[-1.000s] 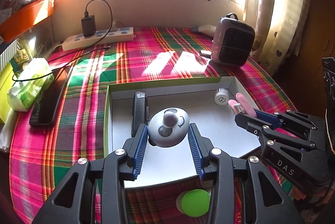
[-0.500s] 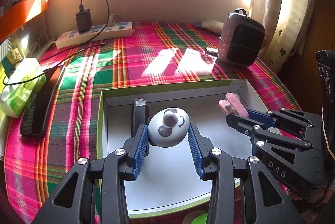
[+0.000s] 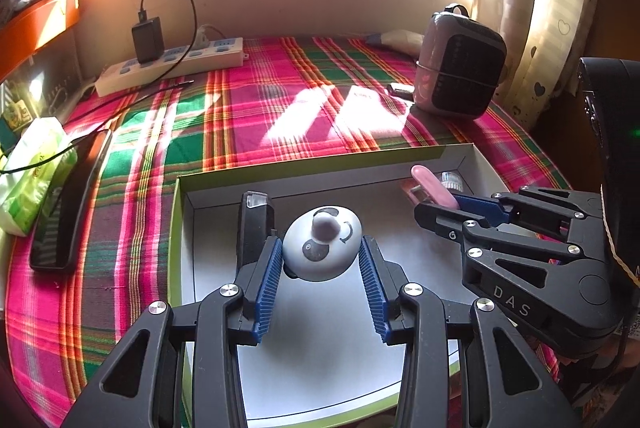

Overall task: Organize objects
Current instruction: 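Carry the white egg toy and pink clip over the white box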

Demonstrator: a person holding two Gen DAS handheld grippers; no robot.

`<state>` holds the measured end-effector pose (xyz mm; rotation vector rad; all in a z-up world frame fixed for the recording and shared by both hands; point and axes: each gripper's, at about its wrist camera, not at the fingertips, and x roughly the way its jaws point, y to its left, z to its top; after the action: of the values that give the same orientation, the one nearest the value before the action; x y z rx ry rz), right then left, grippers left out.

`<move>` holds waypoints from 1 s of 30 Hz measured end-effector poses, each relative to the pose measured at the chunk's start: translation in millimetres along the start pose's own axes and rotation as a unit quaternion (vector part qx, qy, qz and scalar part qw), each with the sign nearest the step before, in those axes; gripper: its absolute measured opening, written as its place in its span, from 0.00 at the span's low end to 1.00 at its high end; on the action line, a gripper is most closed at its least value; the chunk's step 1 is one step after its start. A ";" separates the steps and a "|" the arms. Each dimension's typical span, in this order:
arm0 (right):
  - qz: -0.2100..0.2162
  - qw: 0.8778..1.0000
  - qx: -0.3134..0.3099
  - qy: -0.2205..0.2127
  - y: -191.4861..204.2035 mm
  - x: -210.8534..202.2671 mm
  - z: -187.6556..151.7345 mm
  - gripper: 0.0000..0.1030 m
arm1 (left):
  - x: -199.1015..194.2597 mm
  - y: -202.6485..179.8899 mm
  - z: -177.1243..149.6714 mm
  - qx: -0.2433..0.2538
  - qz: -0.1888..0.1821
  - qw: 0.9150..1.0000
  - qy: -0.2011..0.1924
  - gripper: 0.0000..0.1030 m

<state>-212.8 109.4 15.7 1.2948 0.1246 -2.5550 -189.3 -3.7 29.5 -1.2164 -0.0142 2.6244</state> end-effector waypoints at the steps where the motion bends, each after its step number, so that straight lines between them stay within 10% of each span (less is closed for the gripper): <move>1: 0.001 1.000 0.001 0.001 -0.7 1.2 0.1 0.18 | 0.4 -0.7 0.0 0.001 0.001 1.000 0.000 0.37; 30: -0.004 1.000 -0.005 0.001 -3.0 8.1 -0.6 0.18 | 19.3 -10.8 0.6 0.023 0.016 0.999 0.025 0.37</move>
<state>-217.7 110.8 8.7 1.2947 0.1431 -2.5559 -199.4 11.2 16.7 -1.2768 0.0750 2.6058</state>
